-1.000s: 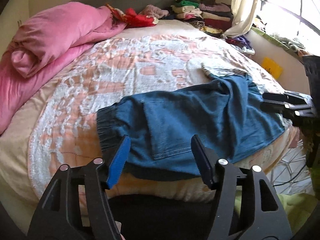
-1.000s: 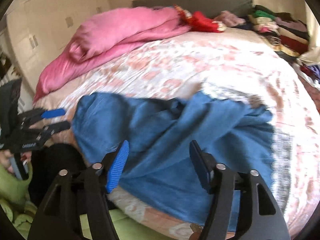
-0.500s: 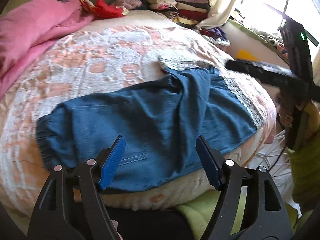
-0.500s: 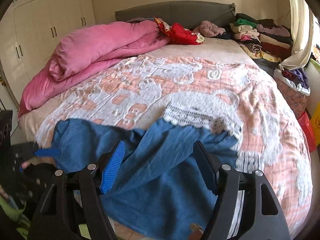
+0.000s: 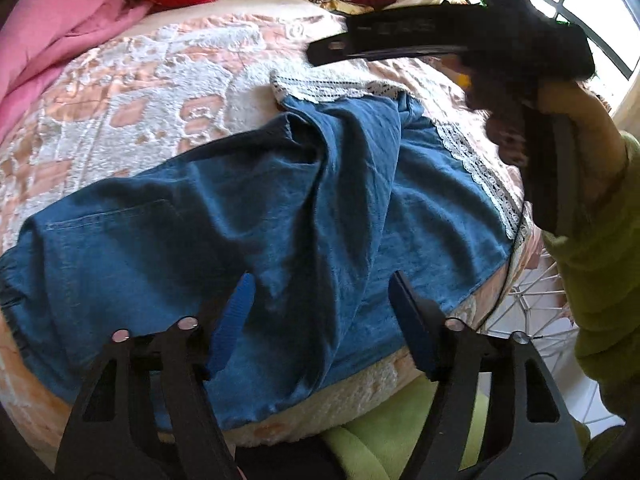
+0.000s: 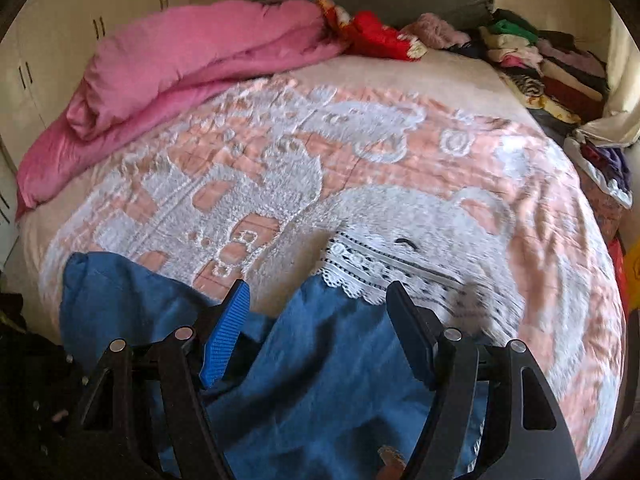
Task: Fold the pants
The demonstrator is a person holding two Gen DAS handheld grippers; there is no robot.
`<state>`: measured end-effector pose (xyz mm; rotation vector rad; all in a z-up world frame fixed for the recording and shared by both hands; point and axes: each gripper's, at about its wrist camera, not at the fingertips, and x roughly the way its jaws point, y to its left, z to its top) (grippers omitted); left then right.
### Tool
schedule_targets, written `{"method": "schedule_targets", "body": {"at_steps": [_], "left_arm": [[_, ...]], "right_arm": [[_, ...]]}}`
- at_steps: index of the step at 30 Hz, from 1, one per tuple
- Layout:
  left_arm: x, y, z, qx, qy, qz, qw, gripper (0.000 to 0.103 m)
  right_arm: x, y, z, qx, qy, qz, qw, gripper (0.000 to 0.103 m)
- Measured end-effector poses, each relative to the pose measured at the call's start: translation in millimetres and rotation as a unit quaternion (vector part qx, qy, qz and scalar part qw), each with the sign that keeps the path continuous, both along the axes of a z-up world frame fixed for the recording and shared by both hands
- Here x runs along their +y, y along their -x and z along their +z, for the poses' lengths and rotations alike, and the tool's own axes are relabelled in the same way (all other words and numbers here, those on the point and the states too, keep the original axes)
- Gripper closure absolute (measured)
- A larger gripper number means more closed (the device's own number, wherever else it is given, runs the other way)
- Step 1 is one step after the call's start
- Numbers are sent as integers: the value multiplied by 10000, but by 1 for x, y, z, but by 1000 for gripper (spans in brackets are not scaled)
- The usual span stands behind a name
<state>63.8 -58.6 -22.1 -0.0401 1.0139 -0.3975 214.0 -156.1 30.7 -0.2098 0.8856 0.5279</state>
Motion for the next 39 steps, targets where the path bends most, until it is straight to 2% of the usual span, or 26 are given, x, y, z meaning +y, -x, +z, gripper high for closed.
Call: {"method": "schedule_targets", "body": {"at_steps": [5, 8, 12, 15, 16, 18, 20, 25, 32, 34, 36, 39], "left_arm": [[-10, -11, -7, 90, 8, -90, 9999, 57], [-15, -20, -13, 198, 34, -122, 9997, 61], [-20, -26, -22, 268, 10, -158, 9995, 61], [-21, -27, -27, 251, -12, -180, 9995, 61], [-21, -26, -27, 237, -10, -187, 9995, 61], [-21, -26, -27, 223, 5, -198, 9996, 61], [-19, -26, -27, 203, 26, -212, 9996, 61], [-13, -22, -26, 156, 110, -206, 9996, 61], [-13, -20, -25, 11, -6, -156, 9999, 62], [-14, -17, -25, -54, -125, -138, 9998, 73], [-14, -12, -23, -136, -246, -151, 9995, 100], [-14, -5, -15, -264, -330, -264, 9988, 103]], "right_arm": [[19, -33, -23, 96, 317, -61, 9994, 34], [27, -58, -43, 385, 384, -232, 9982, 34], [31, -79, -63, 682, 311, -389, 9964, 34], [33, -87, -71, 629, 393, -454, 9962, 34], [34, -88, -73, 574, 427, -462, 9964, 37], [34, -89, -73, 398, 537, -482, 9966, 58], [30, -89, -69, 250, 499, -426, 9975, 91], [6, -79, -48, 48, 121, -527, 9985, 94], [-66, -45, -4, -113, -673, -993, 9927, 94], [-86, -30, 8, -239, -759, -1125, 9905, 94], [-104, -15, 17, -323, -872, -1273, 9875, 94], [-135, 14, 26, -356, -1069, -1483, 9825, 94]]}}
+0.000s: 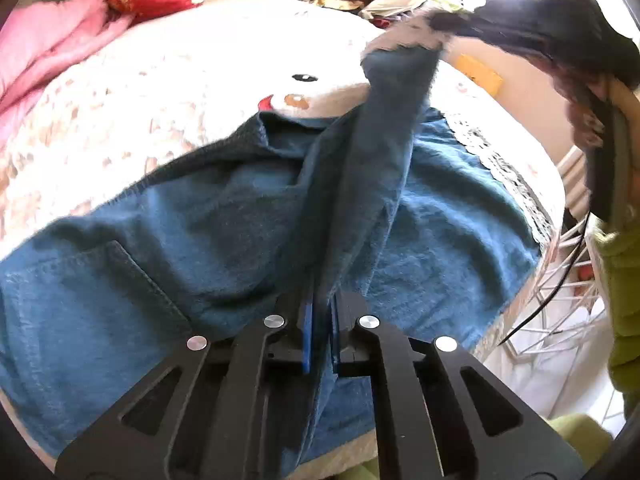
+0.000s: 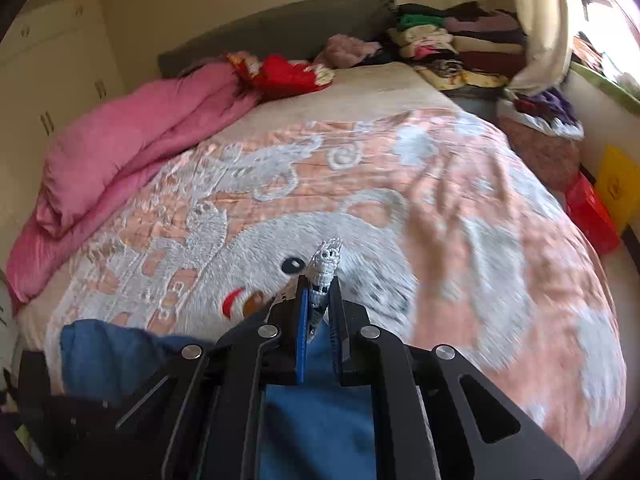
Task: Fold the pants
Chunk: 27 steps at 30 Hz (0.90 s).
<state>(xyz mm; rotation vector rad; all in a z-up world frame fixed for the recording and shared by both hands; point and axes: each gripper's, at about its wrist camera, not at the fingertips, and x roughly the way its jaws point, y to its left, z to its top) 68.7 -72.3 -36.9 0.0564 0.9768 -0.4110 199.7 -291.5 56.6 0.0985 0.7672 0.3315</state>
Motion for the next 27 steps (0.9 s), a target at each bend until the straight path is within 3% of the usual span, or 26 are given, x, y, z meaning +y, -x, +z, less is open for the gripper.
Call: {"method": "schedule_targets", "body": {"at_steps": [4, 8, 17, 27], "left_arm": [[-1, 7, 17, -434, -301, -209, 9984, 103], [-6, 17, 25, -602, -461, -381, 9964, 103], [-26, 38, 8, -518, -869, -733, 9922, 103], [-36, 47, 1, -438, -1094, -875, 9892, 102]], "right_arm": [[-30, 40, 3, 44, -122, -112, 9999, 94], [-55, 77, -6, 230, -219, -280, 9991, 94], [-90, 133, -51, 845, -421, -648, 9934, 94], [-109, 151, -81, 1212, -694, -770, 9872, 94]]}}
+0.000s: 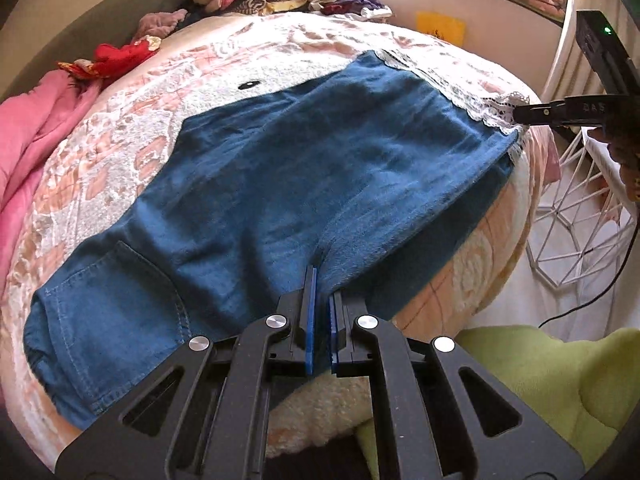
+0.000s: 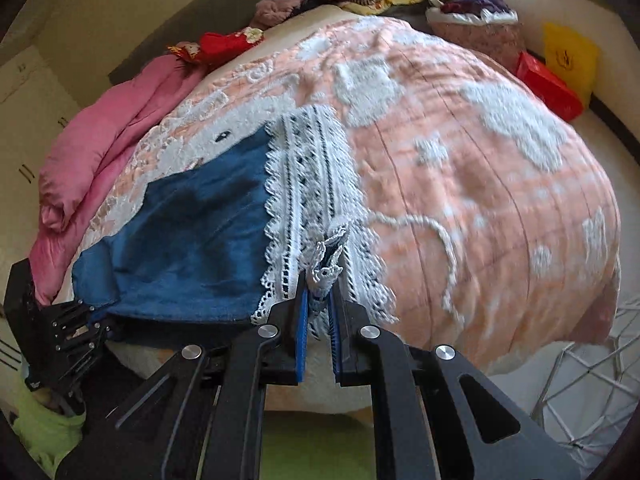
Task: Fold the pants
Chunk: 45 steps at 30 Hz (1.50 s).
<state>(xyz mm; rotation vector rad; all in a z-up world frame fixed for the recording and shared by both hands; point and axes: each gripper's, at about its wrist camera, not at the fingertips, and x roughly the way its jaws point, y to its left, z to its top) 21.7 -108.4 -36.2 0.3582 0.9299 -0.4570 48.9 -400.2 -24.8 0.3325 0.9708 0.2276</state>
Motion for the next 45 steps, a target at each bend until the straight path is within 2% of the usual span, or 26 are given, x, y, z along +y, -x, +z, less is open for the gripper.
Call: {"method": "schedule_targets", "body": {"at_steps": [8, 9, 11, 13, 15, 17, 19, 23, 26, 28, 29, 30, 32, 35, 38, 41, 45], "left_arm": [[-8, 6, -10, 74, -250, -175, 9995, 99], [-9, 6, -12, 91, -298, -181, 9994, 99], [-11, 6, -14, 114, -365, -192, 9991, 99], [-12, 7, -16, 117, -413, -192, 9989, 99], [-12, 8, -17, 107, -425, -205, 9988, 99], [-12, 8, -17, 111, -424, -220, 9988, 99], [-13, 8, -17, 116, -427, -220, 9988, 99], [-11, 9, -18, 152, -405, -202, 9989, 97], [-10, 12, -20, 182, -393, -187, 9989, 95], [-8, 12, -20, 223, -335, -172, 9990, 91], [-6, 12, -20, 260, -285, -166, 9991, 83], [-3, 13, -19, 331, -213, -147, 9991, 71], [8, 14, -15, 430, 3, -78, 9990, 62], [33, 15, 2, 370, 324, 227, 9985, 61], [68, 8, 14, 168, 365, 820, 9958, 49], [103, -8, 12, 148, 120, 1598, 9870, 47], [143, -26, 4, 149, -272, 2468, 9686, 40]], "right_arm": [[-9, 1, -14, 268, 24, -142, 9995, 92], [-9, 1, -15, 321, 124, -128, 9993, 89], [-8, 3, -14, 418, 423, -101, 9982, 71], [-10, 9, -3, 274, 725, -205, 9968, 68], [-11, 18, 13, -56, 760, -255, 9968, 68], [-1, 23, 29, -427, 895, -45, 9951, 67], [15, 23, 34, -587, 895, 248, 9939, 67], [59, 9, 18, -446, 672, 989, 9918, 67], [81, 2, 0, -187, 830, 1359, 9871, 67], [85, -2, -21, 274, 1083, 1392, 9839, 68], [84, -2, -27, 381, 1072, 1377, 9839, 68], [79, -1, -31, 372, 922, 1338, 9860, 68], [73, 3, -30, 349, 788, 1320, 9875, 68], [71, 10, -17, 184, 802, 1377, 9871, 66], [74, 13, -5, -55, 719, 1416, 9873, 62], [82, 5, 1, -133, 678, 1509, 9861, 61], [98, -9, 0, -104, 720, 1707, 9826, 60]]}}
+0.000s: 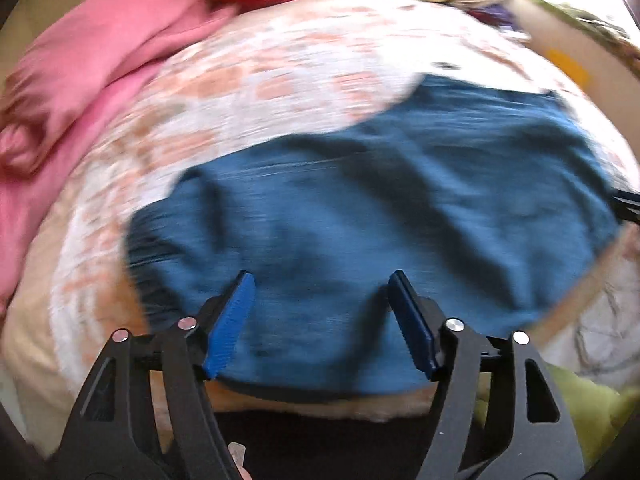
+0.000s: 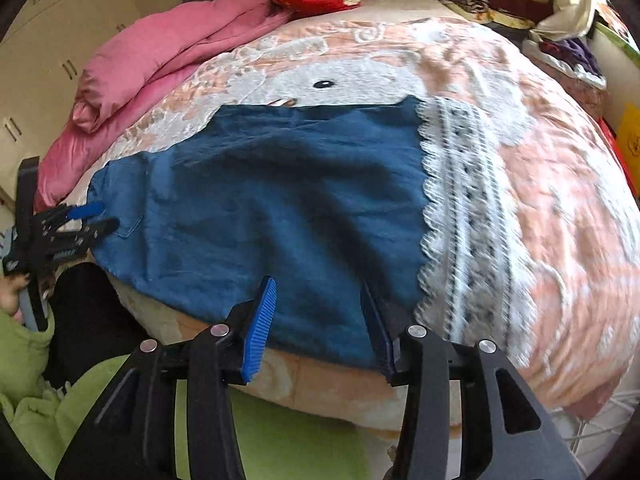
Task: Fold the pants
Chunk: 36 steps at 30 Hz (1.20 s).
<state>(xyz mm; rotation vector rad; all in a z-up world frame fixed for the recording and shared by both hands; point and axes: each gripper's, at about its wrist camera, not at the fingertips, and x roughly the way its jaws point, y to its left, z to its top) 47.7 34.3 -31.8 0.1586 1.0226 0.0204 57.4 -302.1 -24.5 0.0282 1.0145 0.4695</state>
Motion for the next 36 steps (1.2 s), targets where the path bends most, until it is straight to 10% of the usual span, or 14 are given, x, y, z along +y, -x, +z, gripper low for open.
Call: {"method": "schedule_targets", "body": {"at_steps": [9, 19, 33, 34, 36], "left_arm": [[18, 5, 14, -330, 564, 156, 9977, 40], [-45, -52, 61, -738, 812, -735, 9912, 40], [-88, -165, -9, 154, 1570, -794, 9843, 40], [-90, -166, -14, 223, 1611, -811, 9833, 43], [-92, -167, -15, 192, 1691, -861, 9816, 96]], "right_arm": [[-13, -7, -26, 309, -59, -251, 9992, 59], [-4, -10, 9, -336, -284, 80, 9990, 54], [-9, -44, -13, -136, -151, -27, 9998, 51], [-11, -45, -15, -117, -181, -33, 9998, 51], [-12, -45, -14, -102, -234, -24, 9997, 51]]}}
